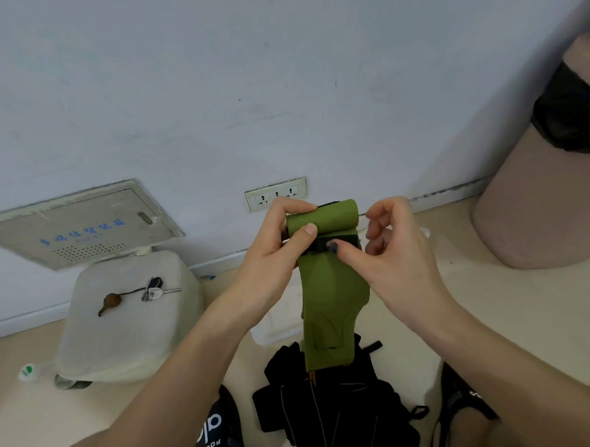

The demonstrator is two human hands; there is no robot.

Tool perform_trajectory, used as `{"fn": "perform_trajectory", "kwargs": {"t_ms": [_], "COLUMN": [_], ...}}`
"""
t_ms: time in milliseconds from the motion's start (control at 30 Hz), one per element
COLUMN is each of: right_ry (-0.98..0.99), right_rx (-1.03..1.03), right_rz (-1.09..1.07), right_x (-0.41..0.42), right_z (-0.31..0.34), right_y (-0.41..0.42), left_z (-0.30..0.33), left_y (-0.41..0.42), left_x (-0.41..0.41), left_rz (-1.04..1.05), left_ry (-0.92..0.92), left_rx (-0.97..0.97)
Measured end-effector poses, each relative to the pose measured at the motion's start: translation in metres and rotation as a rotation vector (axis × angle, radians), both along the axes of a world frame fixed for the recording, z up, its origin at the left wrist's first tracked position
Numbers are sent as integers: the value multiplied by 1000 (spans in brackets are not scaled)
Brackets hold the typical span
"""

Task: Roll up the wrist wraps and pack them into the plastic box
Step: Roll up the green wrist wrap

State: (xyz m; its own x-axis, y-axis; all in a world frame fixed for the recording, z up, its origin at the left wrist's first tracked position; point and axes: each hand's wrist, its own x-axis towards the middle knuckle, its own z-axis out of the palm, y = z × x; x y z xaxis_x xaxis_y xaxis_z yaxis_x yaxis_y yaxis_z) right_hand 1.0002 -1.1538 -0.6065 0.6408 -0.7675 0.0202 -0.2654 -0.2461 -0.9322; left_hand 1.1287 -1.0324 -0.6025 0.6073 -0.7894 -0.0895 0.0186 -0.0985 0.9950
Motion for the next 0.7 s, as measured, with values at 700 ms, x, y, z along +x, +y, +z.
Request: {"fn": "perform_trajectory", "kwargs": {"t_ms": [700], "right_ry": [-35], "right_rx": [350], "right_rz": [304], "right_x": [3], "right_z": [2], "right_y": [-14], "left_z": [-2], "left_y": [5], "left_x": [-6], "left_rz": [-132], "left_ry": [41], "left_rx": [-80]}}
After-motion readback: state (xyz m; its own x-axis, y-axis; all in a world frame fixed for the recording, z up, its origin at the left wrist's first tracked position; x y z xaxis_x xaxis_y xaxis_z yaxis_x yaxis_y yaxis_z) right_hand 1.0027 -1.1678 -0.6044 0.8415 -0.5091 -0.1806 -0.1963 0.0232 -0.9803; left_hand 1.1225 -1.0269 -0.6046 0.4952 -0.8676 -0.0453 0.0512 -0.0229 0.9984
